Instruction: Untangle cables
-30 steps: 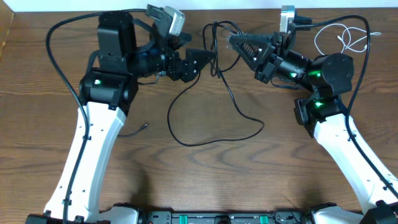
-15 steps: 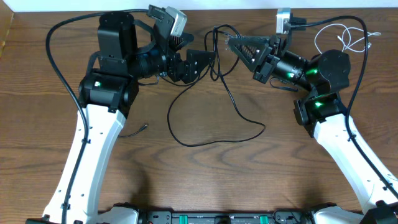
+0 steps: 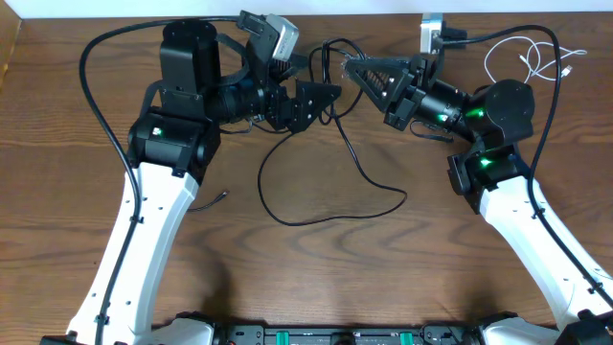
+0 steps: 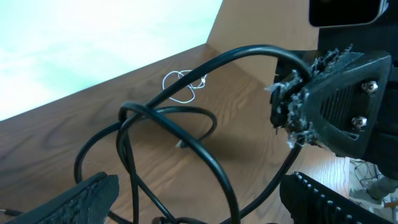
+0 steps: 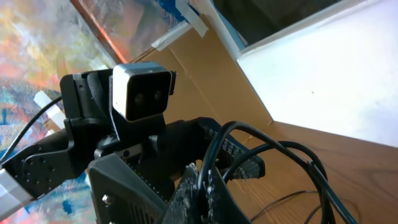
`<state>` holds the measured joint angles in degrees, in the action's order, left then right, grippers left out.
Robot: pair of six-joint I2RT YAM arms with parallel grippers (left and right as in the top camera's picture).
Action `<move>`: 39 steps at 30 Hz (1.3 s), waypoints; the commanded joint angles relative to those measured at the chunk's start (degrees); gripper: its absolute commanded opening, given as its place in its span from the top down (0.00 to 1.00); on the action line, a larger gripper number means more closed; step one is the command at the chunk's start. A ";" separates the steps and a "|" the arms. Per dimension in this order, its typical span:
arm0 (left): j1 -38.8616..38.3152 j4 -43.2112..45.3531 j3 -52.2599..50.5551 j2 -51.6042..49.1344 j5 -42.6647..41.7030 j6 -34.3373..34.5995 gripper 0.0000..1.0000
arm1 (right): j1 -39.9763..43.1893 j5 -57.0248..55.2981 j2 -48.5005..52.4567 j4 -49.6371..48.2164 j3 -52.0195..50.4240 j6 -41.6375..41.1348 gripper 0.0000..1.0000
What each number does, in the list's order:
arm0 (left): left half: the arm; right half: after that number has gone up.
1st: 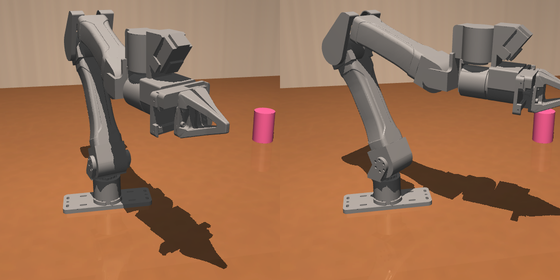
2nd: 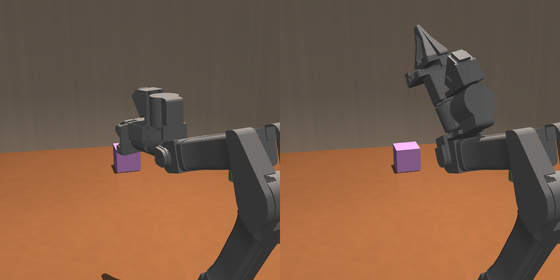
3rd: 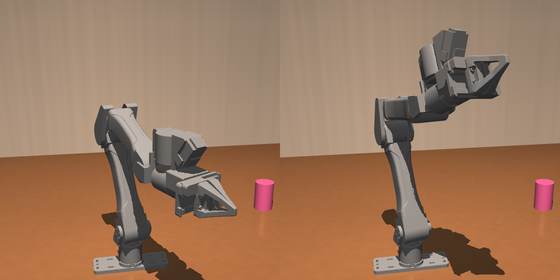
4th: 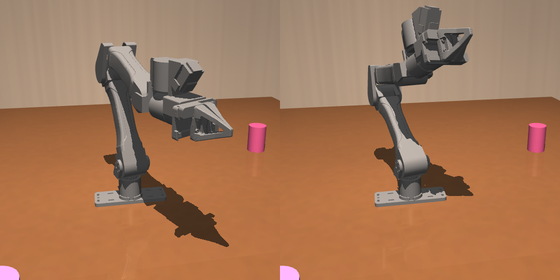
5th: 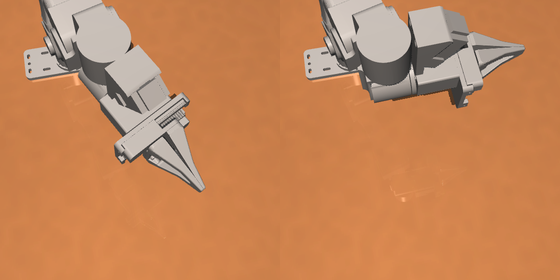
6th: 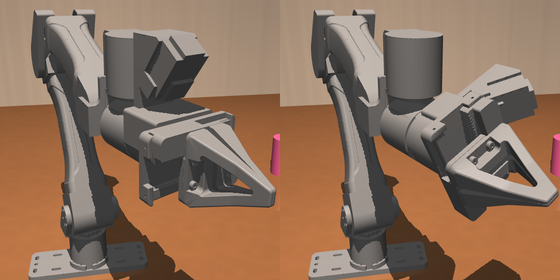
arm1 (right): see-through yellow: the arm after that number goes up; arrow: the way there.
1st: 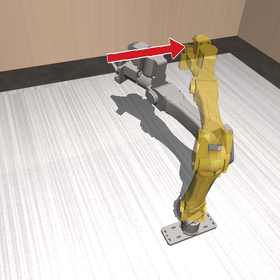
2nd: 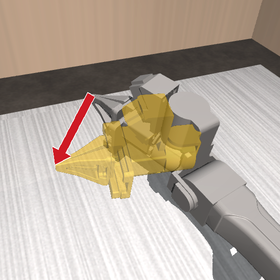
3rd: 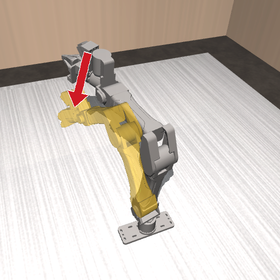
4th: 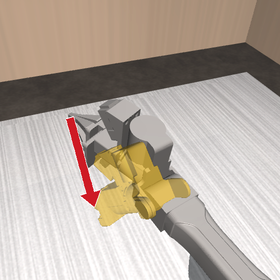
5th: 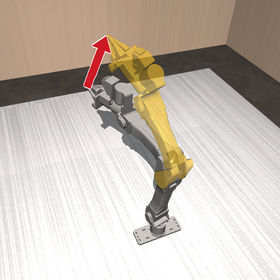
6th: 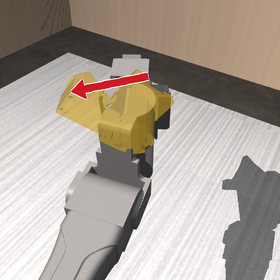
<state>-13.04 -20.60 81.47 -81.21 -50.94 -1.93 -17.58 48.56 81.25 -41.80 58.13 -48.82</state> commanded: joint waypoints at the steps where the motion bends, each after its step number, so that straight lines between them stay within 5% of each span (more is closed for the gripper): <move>1: -0.07 0.11 2.12 0.72 0.70 -0.98 0.15 | -0.52 -1.01 -1.22 -2.25 0.50 -0.76 0.99; 5: -0.09 -0.28 2.10 0.72 4.79 -0.96 0.38 | -0.52 -0.72 -1.22 -4.76 0.50 -2.45 0.99; 9: -0.09 -0.24 2.10 0.44 5.62 -0.98 0.43 | -0.52 -0.28 -1.22 -5.16 0.50 -2.91 0.99; 13: -0.20 -0.28 2.10 -0.22 9.46 -0.44 0.92 | -0.52 -0.13 -1.22 -5.14 0.50 -3.04 0.99; 20: 0.11 -0.98 2.10 0.57 15.37 -0.33 0.93 | -0.26 -6.12 -1.22 8.17 0.50 1.09 0.99; 28: 2.10 -3.32 2.12 7.30 26.53 -2.29 0.93 | 0.09 -31.80 -1.22 37.42 0.50 12.24 0.99; 39: 8.55 -4.66 2.12 16.09 37.27 -4.02 0.92 | 0.22 -57.44 -1.22 56.96 0.50 15.02 0.99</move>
<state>-7.07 -25.61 81.49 -66.19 -20.05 -4.71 -17.61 4.93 80.60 12.49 58.41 -35.31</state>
